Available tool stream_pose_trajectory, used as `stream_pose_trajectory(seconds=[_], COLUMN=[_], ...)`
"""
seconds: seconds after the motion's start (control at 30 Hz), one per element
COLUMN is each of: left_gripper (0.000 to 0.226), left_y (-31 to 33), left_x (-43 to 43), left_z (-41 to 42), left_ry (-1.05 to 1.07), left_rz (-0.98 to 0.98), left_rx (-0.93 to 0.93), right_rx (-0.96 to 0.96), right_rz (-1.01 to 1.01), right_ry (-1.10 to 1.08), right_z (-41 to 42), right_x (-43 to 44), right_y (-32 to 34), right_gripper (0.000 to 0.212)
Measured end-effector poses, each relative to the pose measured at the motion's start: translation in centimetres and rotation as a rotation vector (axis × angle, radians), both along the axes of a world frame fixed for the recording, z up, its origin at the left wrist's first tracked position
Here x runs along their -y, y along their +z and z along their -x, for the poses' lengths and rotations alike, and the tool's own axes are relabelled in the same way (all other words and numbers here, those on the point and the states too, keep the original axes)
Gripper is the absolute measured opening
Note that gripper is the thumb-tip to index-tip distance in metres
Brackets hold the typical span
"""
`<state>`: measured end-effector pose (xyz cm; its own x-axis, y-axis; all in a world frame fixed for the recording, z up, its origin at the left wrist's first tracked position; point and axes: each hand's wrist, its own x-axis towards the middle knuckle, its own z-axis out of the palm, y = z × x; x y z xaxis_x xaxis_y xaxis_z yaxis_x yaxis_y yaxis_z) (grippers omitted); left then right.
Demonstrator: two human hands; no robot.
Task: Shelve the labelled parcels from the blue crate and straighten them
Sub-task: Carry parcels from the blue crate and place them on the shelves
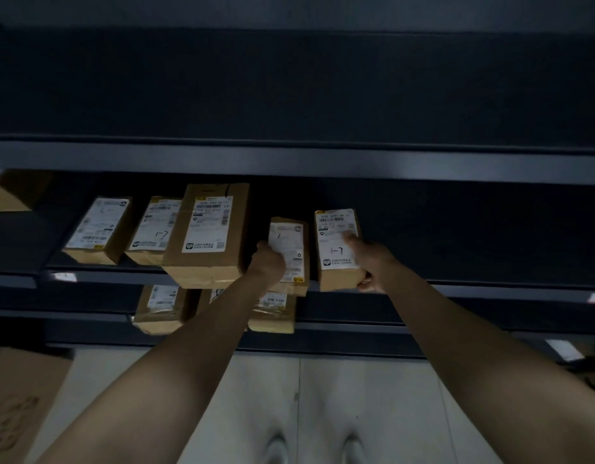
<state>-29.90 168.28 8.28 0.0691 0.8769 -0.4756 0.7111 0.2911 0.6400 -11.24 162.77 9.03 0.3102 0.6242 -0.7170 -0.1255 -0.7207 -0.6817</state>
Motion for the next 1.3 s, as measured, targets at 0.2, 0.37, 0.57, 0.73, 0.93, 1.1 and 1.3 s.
stream_pose_trajectory(seconds=[0.2, 0.37, 0.57, 0.73, 0.93, 1.1, 1.3], left_gripper=[0.059, 0.048, 0.039, 0.033, 0.029, 0.030, 0.032], left_y=[3.3, 8.1, 14.4, 19.2, 25.0, 27.3, 27.5], left_x=[1.3, 4.1, 8.0, 12.4, 20.9, 31.4, 48.9], left_z=[0.4, 0.4, -3.2, -7.1, -13.0, -19.0, -26.4], left_ry=[-0.197, -0.440, -0.816, -1.060, -1.218, -1.365, -1.564], left_rz=[-0.179, -0.371, -0.807, -1.169, -1.458, -1.525, -1.568], left_rx=[-0.098, 0.028, 0.025, 0.005, 0.139, 0.299, 0.520], right_rx=[0.390, 0.637, 1.211, 1.589, 1.761, 1.819, 1.814], right_rz=[-0.056, -0.105, -0.178, -0.071, 0.103, 0.269, 0.512], right_ry=[-0.028, 0.107, 0.193, 0.159, -0.040, -0.200, -0.410], right_z=[-0.1, 0.3, 1.3, 0.8, -2.1, -4.9, -8.0], right_x=[0.7, 3.9, 10.6, 17.6, 28.9, 40.6, 58.7], right_y=[1.4, 5.5, 13.3, 19.1, 23.7, 25.4, 25.8], right_gripper=[0.039, 0.030, 0.040, 0.040, 0.038, 0.035, 0.041])
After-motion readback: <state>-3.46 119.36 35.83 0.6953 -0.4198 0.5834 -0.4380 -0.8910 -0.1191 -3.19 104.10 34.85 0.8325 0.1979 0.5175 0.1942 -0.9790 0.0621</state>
